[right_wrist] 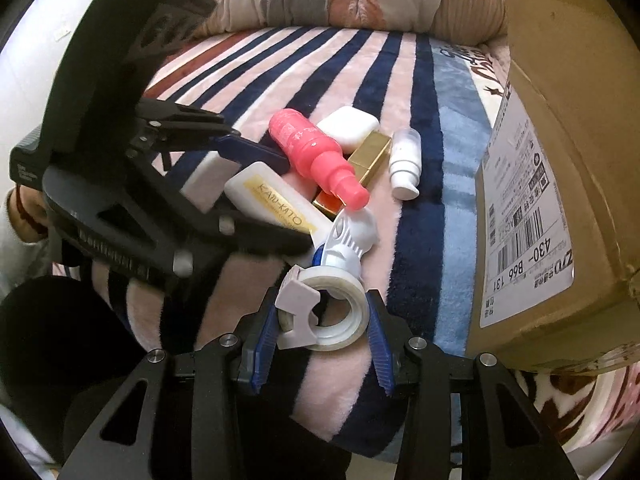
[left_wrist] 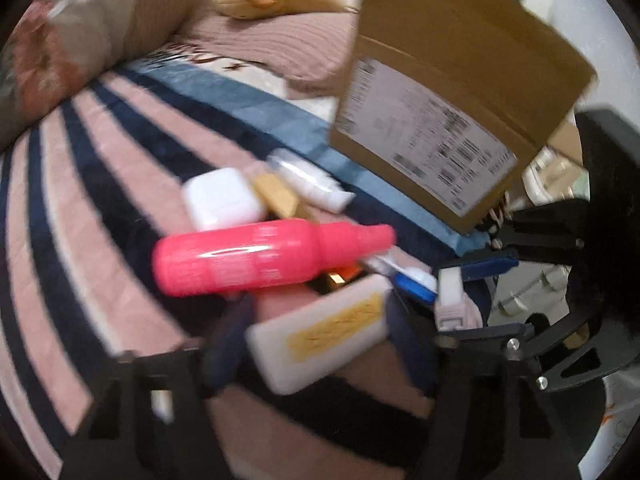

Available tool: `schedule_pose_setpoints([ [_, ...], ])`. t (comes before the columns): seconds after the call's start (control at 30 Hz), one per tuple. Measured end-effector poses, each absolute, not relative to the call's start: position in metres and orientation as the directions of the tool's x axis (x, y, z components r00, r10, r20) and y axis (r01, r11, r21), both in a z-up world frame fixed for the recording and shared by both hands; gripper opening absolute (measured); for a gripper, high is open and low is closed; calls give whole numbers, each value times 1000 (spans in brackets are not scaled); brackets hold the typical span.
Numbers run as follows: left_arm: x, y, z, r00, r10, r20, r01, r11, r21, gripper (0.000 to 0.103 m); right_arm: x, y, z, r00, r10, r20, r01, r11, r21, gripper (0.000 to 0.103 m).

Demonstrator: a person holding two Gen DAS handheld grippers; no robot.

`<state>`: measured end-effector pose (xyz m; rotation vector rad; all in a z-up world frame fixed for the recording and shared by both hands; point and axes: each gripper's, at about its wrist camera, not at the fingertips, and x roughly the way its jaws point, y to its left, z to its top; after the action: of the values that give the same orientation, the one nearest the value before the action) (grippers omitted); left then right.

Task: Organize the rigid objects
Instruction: 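Grasp the white tape roll with the right tool while the left grasps the white KATO-KATO tube, then lower the tape roll and tube into the box and open both tools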

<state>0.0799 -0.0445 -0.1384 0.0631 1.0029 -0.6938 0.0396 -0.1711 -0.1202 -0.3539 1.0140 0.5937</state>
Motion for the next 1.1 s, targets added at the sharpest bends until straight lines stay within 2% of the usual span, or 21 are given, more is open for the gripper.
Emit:
schedule_pose_setpoints([
  [0.03, 79, -35, -136, 340, -521, -783, 547, 786, -287, 39, 40, -172, -120, 391, 301, -870, -611, 791, -1, 37],
  [0.07, 77, -29, -134, 333, -533, -777, 545, 782, -303, 33, 40, -173, -120, 391, 302, -869, -611, 792, 0, 37],
  [0.13, 67, -22, -133, 309, -552, -775, 572, 758, -312, 29, 41, -173, -119, 390, 305, -869, -611, 792, 4, 37],
  [0.2, 60, -24, -133, 305, -545, -781, 591, 751, -294, 33, 42, -174, -118, 387, 310, -869, -615, 788, 7, 37],
  [0.27, 58, -32, -134, 289, -539, -791, 614, 739, -279, 51, 43, -175, -117, 387, 313, -867, -620, 785, 7, 37],
  [0.33, 56, -41, -136, 282, -527, -801, 636, 728, -255, 59, 43, -174, -116, 388, 315, -866, -620, 785, 8, 37],
  [0.4, 54, -51, -139, 302, -496, -814, 647, 734, -207, 58, 44, -174, -115, 391, 316, -864, -620, 785, 6, 37],
  [0.53, 54, -54, -142, 326, -469, -821, 637, 750, -176, 32, 44, -173, -115, 395, 317, -862, -621, 784, 4, 37],
  [0.87, 22, 13, -122, 446, -391, -805, 461, 871, -168, 32, 33, -141, -87, 376, 410, -831, -714, 700, 22, 37],
  [1.1, -4, 31, -24, 600, -376, -706, 405, 904, -137, 32, 21, -130, -25, 366, 549, -751, -795, 605, 54, 37],
])
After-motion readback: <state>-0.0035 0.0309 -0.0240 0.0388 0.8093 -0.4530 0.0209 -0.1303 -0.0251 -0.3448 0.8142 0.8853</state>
